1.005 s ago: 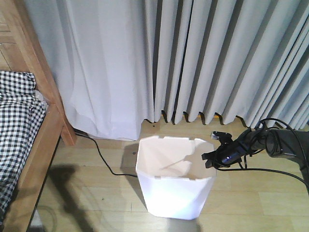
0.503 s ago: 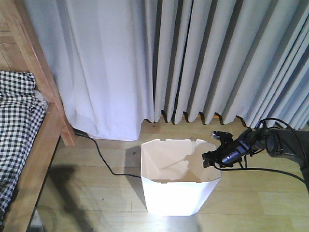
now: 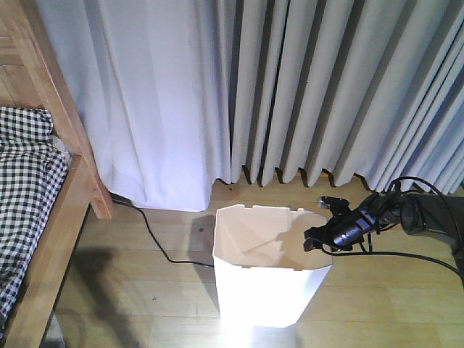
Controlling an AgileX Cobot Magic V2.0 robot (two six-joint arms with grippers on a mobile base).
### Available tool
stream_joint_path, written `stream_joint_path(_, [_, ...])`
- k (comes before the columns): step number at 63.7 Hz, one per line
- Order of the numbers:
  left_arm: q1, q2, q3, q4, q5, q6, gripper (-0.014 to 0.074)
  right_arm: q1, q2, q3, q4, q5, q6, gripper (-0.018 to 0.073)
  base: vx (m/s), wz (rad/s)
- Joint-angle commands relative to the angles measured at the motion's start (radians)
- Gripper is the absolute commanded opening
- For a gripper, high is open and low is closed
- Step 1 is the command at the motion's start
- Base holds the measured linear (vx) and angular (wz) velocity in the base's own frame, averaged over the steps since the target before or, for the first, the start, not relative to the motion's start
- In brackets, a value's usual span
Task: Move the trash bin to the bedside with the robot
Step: 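Open the right gripper and lift it off the bin rim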
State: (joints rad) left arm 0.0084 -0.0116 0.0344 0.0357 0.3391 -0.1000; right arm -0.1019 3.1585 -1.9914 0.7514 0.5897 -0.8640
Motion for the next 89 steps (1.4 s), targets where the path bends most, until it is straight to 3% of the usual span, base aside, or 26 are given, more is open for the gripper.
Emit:
stream_joint_path(1, [-0.001, 0.018, 0.003, -0.002, -0.073, -0.004, -0.0006, -0.002, -0.072, -0.016, 0.062, 0.042, -0.013, 0.0522, 0.0, 0.0])
stream_joint_path(21, [-0.001, 0.018, 0.003, -0.002, -0.073, -0.004, -0.0006, -0.017, -0.169, 0.071, -0.002, -0.035, 0.038, 0.0522, 0.0, 0.0])
stream_joint_path(35, [-0.001, 0.018, 0.003, -0.002, -0.073, -0.004, -0.0006, -0.014, -0.355, 0.407, 0.006, -0.327, 0.028, 0.0522, 0.0, 0.0])
stream_joint_path(46, [-0.001, 0.018, 0.003, -0.002, -0.073, -0.004, -0.0006, -0.014, -0.535, 0.642, 0.005, -0.428, -0.038, 0.0522, 0.0, 0.0])
stream_joint_path(68, [-0.001, 0.018, 0.003, -0.002, -0.073, -0.004, -0.0006, -0.014, -1.159, 1.05, 0.002, -0.545, -0.103, 0.0522, 0.0, 0.0])
stream_joint_path(89, [-0.001, 0.018, 0.003, -0.002, -0.073, -0.004, -0.0006, -0.014, -1.803, 1.194, 0.017, -0.513, -0.099, 0.0522, 0.0, 0.0])
